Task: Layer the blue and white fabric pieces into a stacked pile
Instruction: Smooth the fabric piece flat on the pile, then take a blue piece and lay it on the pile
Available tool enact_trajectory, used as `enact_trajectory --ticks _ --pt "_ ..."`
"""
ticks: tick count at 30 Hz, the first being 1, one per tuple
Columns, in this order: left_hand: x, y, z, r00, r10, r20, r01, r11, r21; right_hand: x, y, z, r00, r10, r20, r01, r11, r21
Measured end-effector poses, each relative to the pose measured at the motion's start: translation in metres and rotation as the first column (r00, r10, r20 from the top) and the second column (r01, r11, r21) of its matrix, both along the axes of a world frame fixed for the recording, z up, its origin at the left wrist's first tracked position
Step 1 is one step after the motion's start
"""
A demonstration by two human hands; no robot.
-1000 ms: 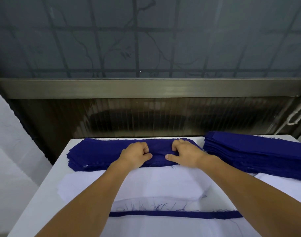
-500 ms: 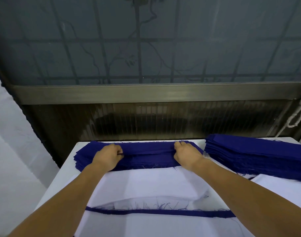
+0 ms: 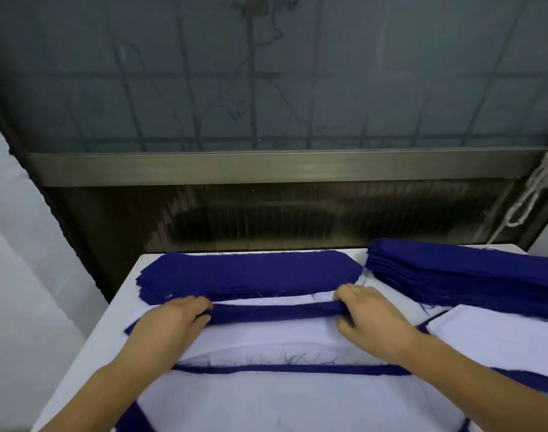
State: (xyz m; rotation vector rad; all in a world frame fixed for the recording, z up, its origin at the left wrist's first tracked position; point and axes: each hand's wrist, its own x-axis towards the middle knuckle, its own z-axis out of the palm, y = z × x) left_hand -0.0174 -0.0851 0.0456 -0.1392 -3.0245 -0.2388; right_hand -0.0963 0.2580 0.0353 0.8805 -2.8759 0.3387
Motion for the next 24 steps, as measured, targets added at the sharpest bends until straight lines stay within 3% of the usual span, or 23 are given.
enact_trajectory --ticks 4,9,14,18,20,24 --pt "0.048 0.003 0.002 0.974 -0.182 0.132 0.173 0.982 0.080 0.066 0.042 0.001 0.992 0.035 0.119 -0.032 0.999 -0.028" --pt "0.077 0.003 0.002 0.947 -0.281 0.157 0.261 0.956 0.136 0.114 0.066 0.002 0.981 0.095 0.172 -0.100 0.995 0.020" --pt "0.074 0.005 0.007 0.956 -0.245 0.164 0.222 0.964 0.149 0.121 0.068 0.011 0.960 0.109 0.256 -0.109 0.994 -0.013" --pt "0.055 0.010 0.027 0.983 -0.162 0.086 0.147 0.977 0.156 0.099 0.064 0.042 0.941 0.010 0.338 0.041 0.989 -0.143" --pt "0.047 0.013 0.040 0.995 -0.098 -0.012 0.099 0.987 0.129 0.088 0.064 0.057 0.961 -0.046 0.271 0.105 0.973 -0.207" --pt "0.057 0.017 0.053 0.964 -0.076 -0.254 0.109 0.987 0.117 0.090 0.070 0.063 0.985 -0.092 -0.149 0.057 0.973 -0.225"
